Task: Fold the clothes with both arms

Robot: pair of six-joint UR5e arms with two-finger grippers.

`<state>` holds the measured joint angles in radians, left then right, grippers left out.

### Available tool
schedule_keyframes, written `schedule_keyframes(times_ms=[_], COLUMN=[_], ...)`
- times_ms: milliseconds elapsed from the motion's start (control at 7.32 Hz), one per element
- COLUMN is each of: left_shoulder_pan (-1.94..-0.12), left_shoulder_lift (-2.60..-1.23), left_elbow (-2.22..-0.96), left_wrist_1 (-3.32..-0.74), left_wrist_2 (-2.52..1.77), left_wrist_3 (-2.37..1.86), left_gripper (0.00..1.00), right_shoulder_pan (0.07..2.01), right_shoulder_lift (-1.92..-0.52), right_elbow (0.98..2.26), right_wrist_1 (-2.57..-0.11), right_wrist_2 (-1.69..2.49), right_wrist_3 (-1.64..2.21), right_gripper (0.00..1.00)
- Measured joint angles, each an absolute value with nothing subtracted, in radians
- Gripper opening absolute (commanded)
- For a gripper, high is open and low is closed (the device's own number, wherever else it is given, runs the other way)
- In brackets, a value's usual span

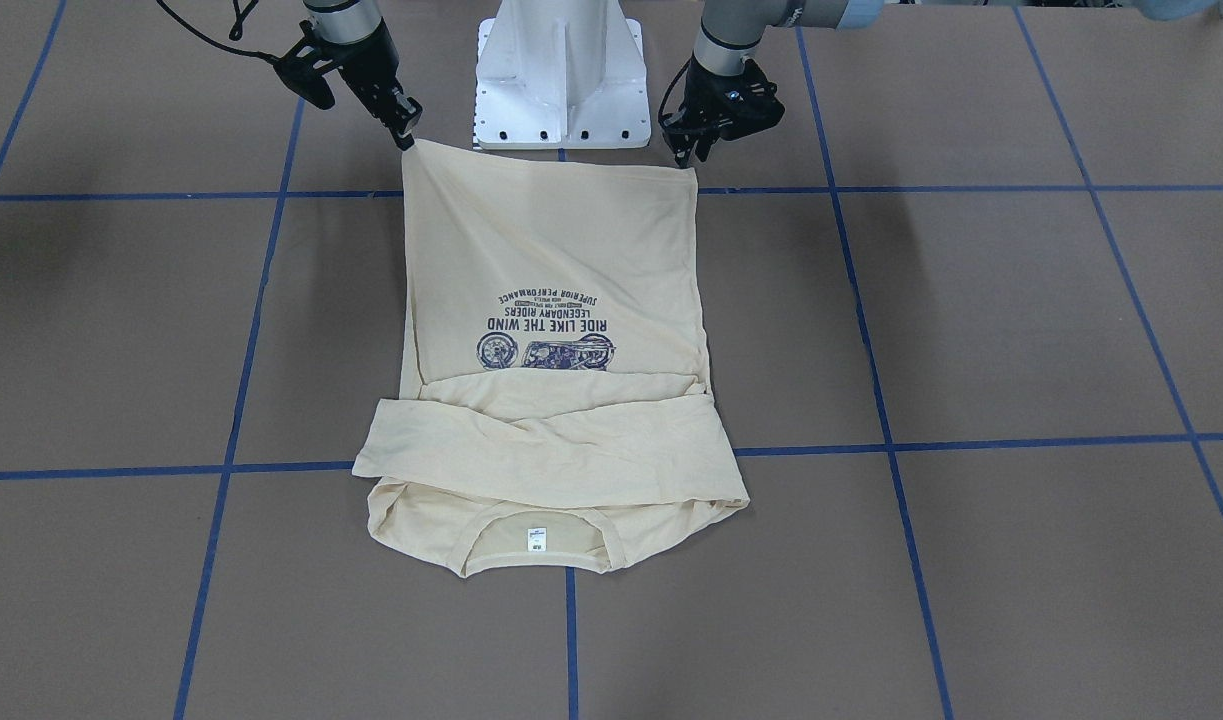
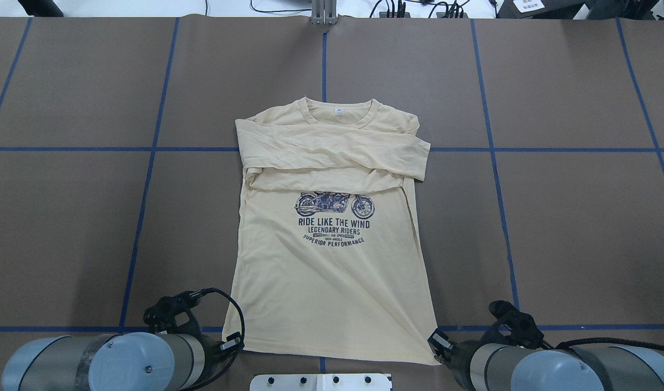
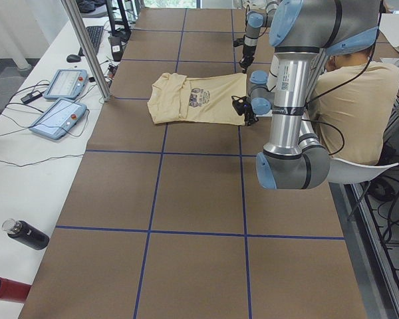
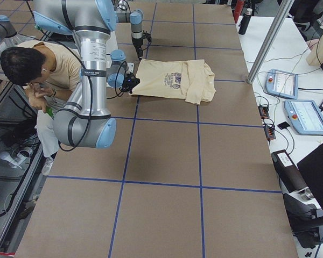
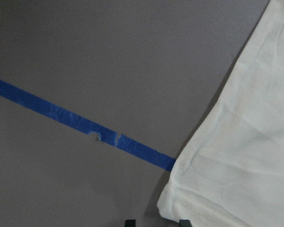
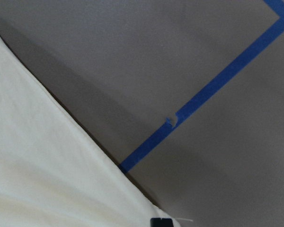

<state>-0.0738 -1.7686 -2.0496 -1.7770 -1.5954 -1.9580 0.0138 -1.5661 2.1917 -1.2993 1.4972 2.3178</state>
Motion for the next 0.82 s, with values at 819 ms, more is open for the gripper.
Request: schedule_keyframes(times_ms=[819], left_shoulder_pan=[-0.074], left_shoulder_lift=[-1.771], left_elbow=[-2.045], left_wrist_1=[-1.776], left_wrist_2=[-1.595], left_wrist_3=[-1.956], left_gripper=[0.38], right_shoulder_pan=[0.012], right_shoulder_lift=[-1.565], right_elbow=[2.191], right_wrist_1=[-1.299], right_wrist_2=[1.497], right_wrist_3=[2.318], right_gripper=[0.0])
